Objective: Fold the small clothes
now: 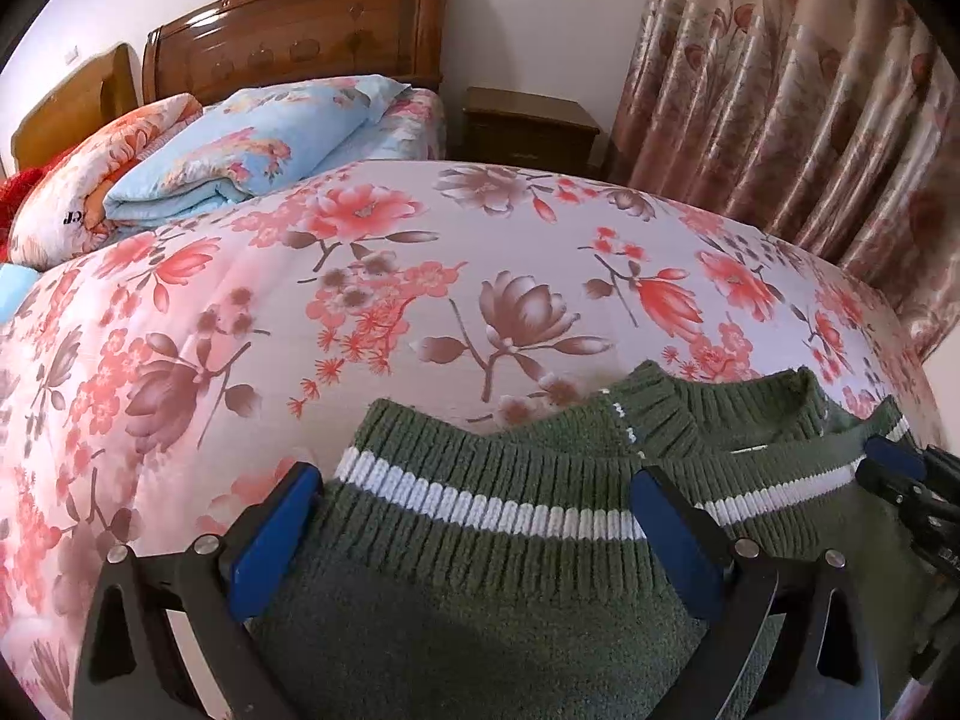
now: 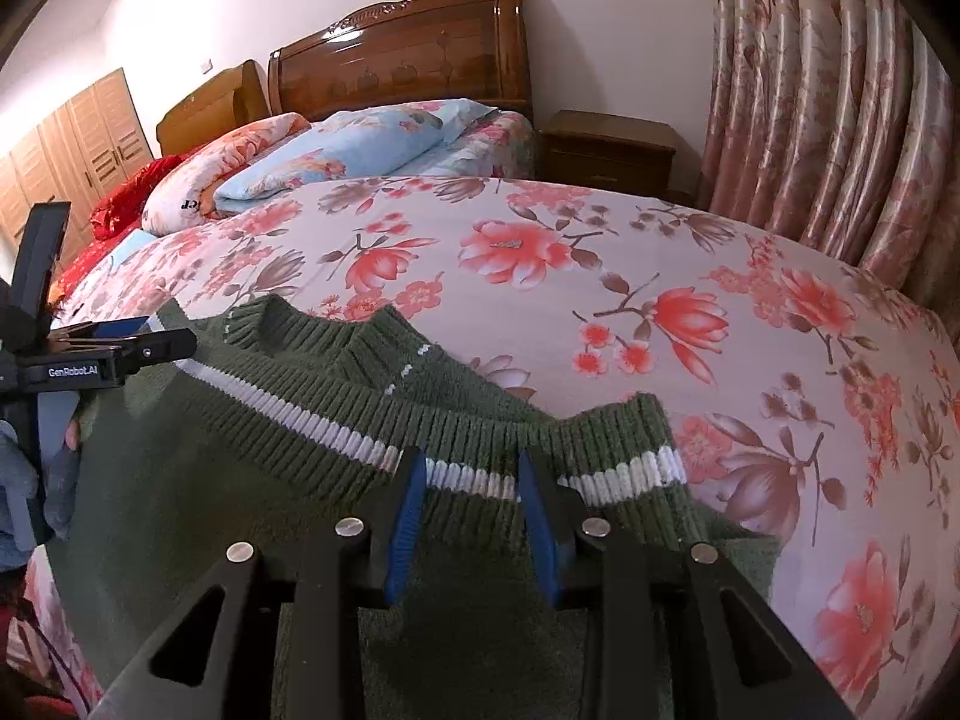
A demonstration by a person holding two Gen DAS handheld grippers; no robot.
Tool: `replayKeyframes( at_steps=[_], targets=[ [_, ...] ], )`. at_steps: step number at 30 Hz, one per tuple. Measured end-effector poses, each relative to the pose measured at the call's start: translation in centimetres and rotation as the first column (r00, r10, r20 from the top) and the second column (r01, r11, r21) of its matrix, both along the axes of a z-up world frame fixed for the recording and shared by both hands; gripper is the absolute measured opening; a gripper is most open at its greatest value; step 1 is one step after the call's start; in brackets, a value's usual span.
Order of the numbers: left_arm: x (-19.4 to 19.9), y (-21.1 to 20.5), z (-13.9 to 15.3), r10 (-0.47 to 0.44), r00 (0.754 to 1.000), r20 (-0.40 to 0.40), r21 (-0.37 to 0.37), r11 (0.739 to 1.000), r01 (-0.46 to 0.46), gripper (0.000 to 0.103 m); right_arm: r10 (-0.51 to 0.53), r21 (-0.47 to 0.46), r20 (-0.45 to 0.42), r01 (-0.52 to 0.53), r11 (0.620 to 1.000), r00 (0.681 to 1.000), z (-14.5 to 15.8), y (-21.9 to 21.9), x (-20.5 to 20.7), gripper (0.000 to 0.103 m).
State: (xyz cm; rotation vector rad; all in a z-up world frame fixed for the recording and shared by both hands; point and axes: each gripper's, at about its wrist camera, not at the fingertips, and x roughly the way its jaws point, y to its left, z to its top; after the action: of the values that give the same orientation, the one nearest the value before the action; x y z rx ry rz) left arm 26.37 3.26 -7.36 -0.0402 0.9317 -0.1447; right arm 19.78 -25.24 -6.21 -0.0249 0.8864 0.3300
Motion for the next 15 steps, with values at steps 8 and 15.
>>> replayKeyframes(
  at_steps=[8, 15],
  targets=[
    [0.2, 0.2, 0.4, 0.014, 1.000, -0.003, -0.032, 0.999, -0.014, 0.103, -0.008, 0.012, -0.013, 0.008, 1.000, 1.000, 0.0, -0.6, -0.2, 0.032],
    [-7.1, -1.1, 5.4, 0.029, 0.979, 0.202, -0.117, 0.993, -0.006, 0.103, -0.104, 0.061, 0.020, 0.103, 0.993, 0.994, 3.7, -1.4, -4.3, 0.033]
  ],
)
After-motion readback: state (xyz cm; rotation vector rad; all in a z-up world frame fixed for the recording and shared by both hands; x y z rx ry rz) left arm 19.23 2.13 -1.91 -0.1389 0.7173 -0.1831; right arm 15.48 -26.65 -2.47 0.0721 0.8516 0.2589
